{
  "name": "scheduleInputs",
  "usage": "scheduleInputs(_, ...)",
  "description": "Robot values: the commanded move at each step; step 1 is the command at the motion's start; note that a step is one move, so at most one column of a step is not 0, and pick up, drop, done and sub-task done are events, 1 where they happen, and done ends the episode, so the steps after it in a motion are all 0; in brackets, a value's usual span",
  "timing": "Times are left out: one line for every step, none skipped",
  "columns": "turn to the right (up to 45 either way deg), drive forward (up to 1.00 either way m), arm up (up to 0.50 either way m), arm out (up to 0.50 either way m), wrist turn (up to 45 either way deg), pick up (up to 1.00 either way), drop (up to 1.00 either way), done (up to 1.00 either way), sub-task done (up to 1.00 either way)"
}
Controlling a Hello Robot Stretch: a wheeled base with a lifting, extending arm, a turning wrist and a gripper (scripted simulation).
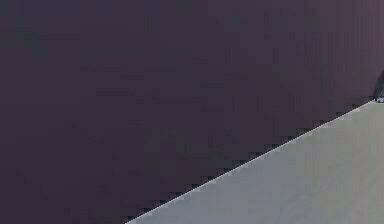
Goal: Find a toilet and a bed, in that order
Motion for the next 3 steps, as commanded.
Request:
scheduleInputs(42.0,0.00,0.00,0.00,0.0,0.00,0.00,0.00,0.00)
scheduleInputs(0.0,1.00,0.00,0.00,0.0,0.00,0.00,0.00,0.00)
scheduleInputs(3.0,0.00,0.00,0.00,0.0,0.00,0.00,0.00,0.00)
